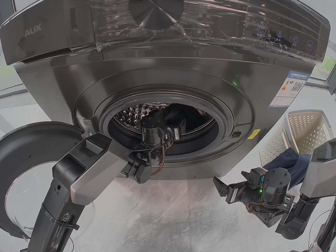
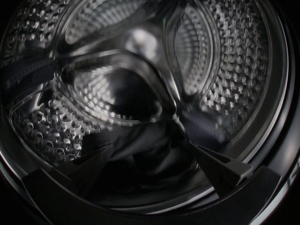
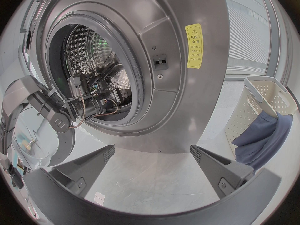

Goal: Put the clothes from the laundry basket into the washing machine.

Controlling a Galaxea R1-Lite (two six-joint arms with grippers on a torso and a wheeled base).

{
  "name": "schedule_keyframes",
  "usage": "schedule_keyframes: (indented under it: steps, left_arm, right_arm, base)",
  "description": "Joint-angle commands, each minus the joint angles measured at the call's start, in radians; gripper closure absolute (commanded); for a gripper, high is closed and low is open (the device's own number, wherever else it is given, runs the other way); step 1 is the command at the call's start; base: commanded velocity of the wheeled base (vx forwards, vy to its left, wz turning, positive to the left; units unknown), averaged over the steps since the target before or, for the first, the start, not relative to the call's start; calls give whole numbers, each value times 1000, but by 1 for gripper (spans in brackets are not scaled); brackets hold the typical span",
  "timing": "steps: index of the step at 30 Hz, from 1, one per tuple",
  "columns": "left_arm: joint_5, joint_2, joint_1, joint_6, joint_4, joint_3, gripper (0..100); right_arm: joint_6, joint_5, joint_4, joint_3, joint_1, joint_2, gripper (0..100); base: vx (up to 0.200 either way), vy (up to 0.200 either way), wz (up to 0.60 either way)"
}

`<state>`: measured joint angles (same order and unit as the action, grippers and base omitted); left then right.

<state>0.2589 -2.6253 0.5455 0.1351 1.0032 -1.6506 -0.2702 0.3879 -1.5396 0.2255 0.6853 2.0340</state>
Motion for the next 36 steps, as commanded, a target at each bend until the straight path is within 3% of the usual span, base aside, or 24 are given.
schedule_keyframes:
  steps: [1, 4, 5, 14, 20, 30, 35, 36]
  left_arm:
    - [-3, 22, 5, 1, -52, 68, 0]
    - [-3, -12, 5, -2, -51, 55, 0]
    - [-3, -19, 5, -2, -51, 43, 100]
    - [28, -85, -15, 3, -51, -140, 100]
    - [45, -93, -27, 26, -35, -282, 100]
    - [48, -74, -9, 29, -28, -236, 100]
    - [46, -5, 10, 38, -23, -115, 100]
    - [46, 34, 24, 51, -20, -52, 100]
  right_arm:
    - [0, 0, -1, 1, 8, 3, 0]
    - [-1, 0, -1, 5, 8, 3, 0]
    - [-1, 0, -1, 5, 8, 3, 0]
    - [-1, 0, -2, 6, 11, 5, 0]
    - [-1, 0, -2, 8, 11, 8, 0]
    - [-1, 0, -2, 8, 10, 8, 0]
    - [-1, 0, -1, 8, 10, 8, 0]
    - [-1, 0, -1, 8, 10, 8, 0]
  base:
    - [0, 0, 0]
    - [0, 0, 0]
    - [0, 0, 0]
    - [0, 0, 0]
    - [0, 0, 0]
    - [0, 0, 0]
    - [0, 0, 0]
    - [0, 0, 0]
